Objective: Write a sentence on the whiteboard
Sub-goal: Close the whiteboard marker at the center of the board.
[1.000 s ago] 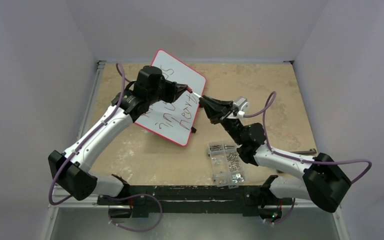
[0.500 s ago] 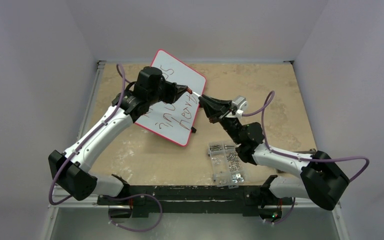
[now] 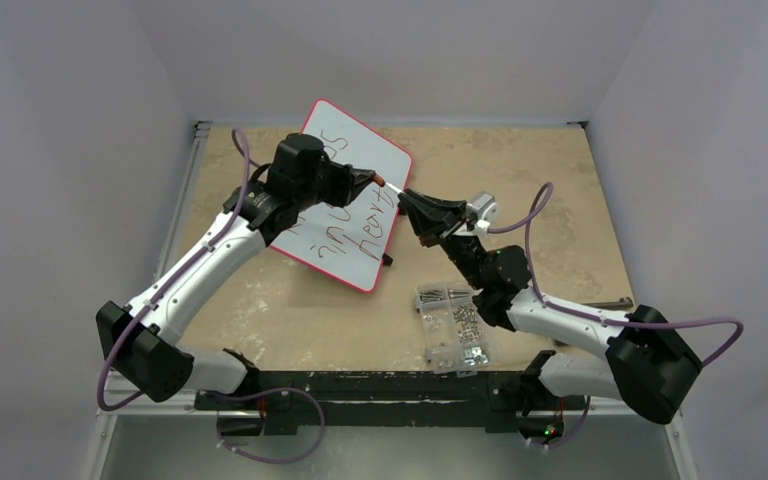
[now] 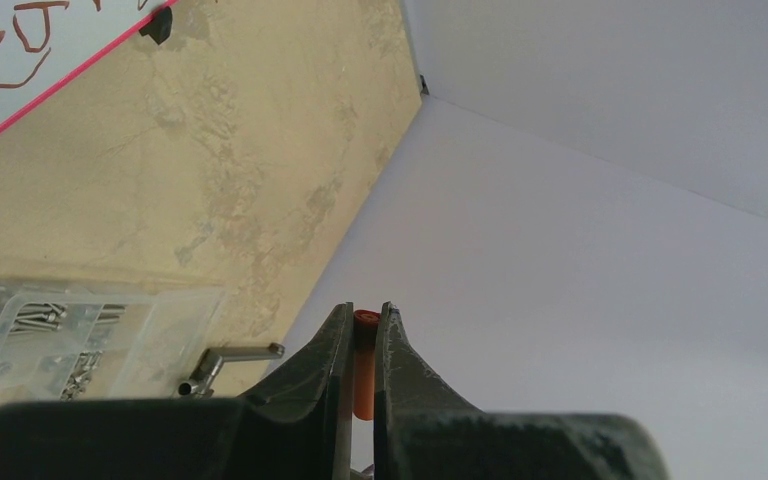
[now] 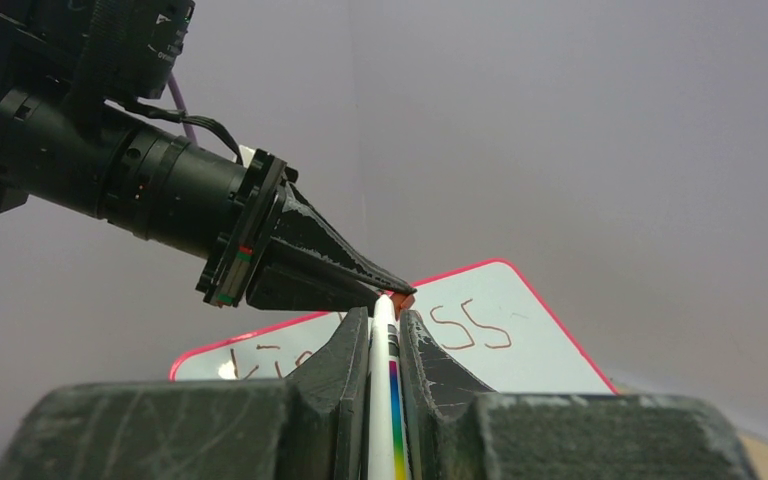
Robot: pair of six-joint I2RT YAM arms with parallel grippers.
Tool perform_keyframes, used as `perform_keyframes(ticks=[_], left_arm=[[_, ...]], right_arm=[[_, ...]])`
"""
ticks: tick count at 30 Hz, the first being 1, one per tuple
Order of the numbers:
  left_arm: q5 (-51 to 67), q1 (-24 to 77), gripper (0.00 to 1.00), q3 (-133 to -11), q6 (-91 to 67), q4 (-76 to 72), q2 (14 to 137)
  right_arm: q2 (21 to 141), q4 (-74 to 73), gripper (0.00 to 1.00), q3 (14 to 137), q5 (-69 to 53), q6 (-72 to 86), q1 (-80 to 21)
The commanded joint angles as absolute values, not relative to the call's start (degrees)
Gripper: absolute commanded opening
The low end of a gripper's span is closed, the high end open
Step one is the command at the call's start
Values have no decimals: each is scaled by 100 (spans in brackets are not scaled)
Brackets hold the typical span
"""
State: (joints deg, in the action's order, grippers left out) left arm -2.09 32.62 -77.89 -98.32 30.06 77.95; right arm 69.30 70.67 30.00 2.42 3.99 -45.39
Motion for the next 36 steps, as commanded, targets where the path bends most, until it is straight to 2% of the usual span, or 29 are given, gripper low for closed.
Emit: perform_keyframes(ticks=[1, 36], left_arm=[[-321, 3201, 0, -7718, -9931, 2747, 7520], [-184, 3057, 0, -7601, -9955, 2654, 7541]], right_arm=[[6900, 7242, 0, 3047, 400, 436, -4582], [6880, 7149, 0, 3070, 382, 465, -4632]])
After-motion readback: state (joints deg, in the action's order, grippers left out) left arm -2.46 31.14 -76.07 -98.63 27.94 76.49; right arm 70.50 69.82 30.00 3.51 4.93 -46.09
